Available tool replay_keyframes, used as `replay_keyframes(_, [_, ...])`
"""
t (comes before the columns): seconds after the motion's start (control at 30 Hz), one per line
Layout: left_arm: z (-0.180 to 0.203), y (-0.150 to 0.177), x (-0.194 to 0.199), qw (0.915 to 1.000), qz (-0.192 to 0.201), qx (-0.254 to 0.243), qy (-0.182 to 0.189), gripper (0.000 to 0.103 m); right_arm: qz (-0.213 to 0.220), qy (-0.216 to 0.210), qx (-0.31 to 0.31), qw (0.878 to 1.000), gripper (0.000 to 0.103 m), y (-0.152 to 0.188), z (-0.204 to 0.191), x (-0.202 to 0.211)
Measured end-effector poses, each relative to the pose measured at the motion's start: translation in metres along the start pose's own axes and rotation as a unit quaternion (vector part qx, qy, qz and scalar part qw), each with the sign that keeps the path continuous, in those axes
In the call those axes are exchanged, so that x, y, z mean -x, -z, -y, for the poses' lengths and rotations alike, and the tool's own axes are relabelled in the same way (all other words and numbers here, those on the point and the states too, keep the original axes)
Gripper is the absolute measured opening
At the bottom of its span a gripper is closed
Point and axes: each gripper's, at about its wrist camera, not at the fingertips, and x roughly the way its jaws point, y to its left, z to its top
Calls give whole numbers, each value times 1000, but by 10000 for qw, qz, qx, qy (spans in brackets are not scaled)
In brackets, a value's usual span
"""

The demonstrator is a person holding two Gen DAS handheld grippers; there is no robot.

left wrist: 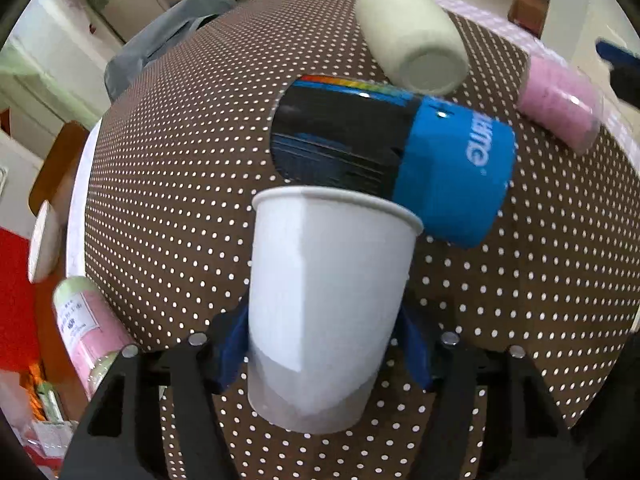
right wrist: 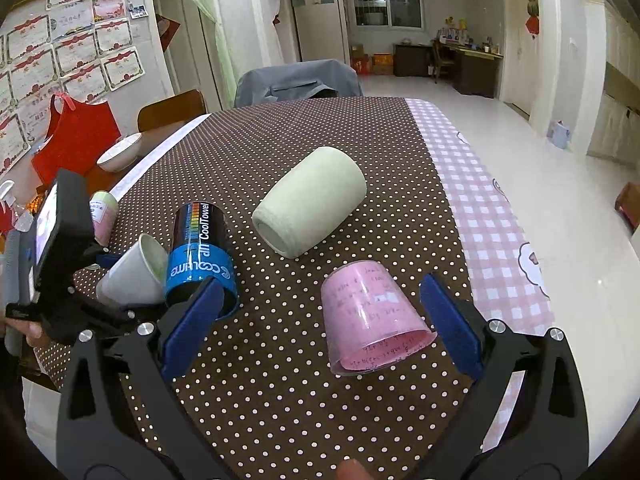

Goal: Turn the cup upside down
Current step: 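Lift the white cup with the left gripper and carry it toward the right tool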

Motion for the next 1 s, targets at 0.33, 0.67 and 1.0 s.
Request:
replay_keyframes(0.33, [0,26,27,9994,139,215,-231,63,259,-49,-29,9996,97,12,3,32])
replay_keyframes(0.67, [62,43,85,9981,443,-118,-417,63,688,-31,-156,9975,97,22,17,80])
replay_keyframes(1.0, [122,36,95,9967,577,-551,-179,63,976,2,-374,9945,97,26,37,109])
